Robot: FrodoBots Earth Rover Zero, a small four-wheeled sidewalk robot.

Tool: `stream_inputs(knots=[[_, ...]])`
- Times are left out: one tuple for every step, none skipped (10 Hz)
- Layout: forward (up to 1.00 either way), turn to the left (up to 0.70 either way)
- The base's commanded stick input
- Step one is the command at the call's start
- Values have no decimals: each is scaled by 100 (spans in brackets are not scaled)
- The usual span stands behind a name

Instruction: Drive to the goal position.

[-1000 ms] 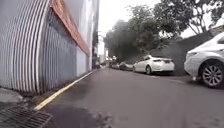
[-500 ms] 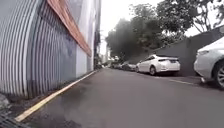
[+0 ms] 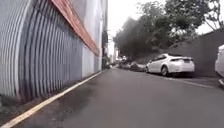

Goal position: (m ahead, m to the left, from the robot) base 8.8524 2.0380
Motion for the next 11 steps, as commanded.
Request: stream_inputs(knots=[[45, 0], [45, 0], [45, 0], [45, 0], [45, 0], [45, -4], [45, -27], [45, -27], [45, -27], [45, -27], [45, -27]])
